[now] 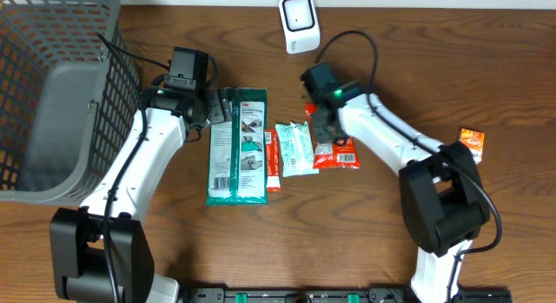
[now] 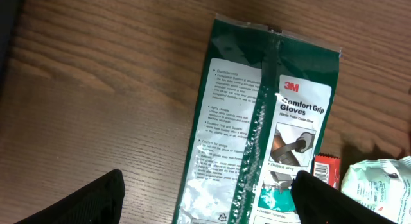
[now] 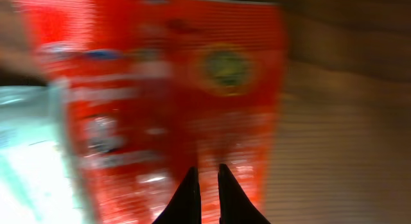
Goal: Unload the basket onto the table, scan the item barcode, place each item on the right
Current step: 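Move the right gripper left over the red snack bag, then grasp the red snack bag's right edge and drag it rightward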
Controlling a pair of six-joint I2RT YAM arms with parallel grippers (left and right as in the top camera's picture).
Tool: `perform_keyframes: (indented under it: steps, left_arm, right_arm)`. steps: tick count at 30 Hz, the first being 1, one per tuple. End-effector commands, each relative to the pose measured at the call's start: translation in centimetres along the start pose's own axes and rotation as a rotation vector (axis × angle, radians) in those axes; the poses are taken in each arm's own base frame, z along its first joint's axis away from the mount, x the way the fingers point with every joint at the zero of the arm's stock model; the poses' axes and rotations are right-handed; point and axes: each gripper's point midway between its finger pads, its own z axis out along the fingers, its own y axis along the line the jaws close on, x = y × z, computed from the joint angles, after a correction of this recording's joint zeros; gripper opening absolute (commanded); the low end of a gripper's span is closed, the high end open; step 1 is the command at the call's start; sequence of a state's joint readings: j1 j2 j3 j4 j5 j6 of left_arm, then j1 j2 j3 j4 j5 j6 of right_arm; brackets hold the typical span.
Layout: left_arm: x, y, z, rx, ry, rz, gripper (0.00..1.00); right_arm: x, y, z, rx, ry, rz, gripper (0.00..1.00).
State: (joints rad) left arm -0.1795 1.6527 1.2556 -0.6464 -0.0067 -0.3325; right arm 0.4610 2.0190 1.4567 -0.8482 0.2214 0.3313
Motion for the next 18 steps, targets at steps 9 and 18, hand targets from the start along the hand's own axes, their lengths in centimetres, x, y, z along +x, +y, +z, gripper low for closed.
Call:
perform_keyframes:
  steps: [9, 18]
  left_arm:
    - [-0.6, 0.0, -0.5, -0.004, -0.022, 0.009, 0.84]
    - [-0.6, 0.0, -0.5, -0.004, -0.022, 0.009, 0.84]
  right_arm:
    - [0.5, -3.9, 0.5, -0.103, 0.094, 0.125, 0.37]
    - [0.1, -2.7, -1.2, -0.599, 0.137, 0.116, 0.61]
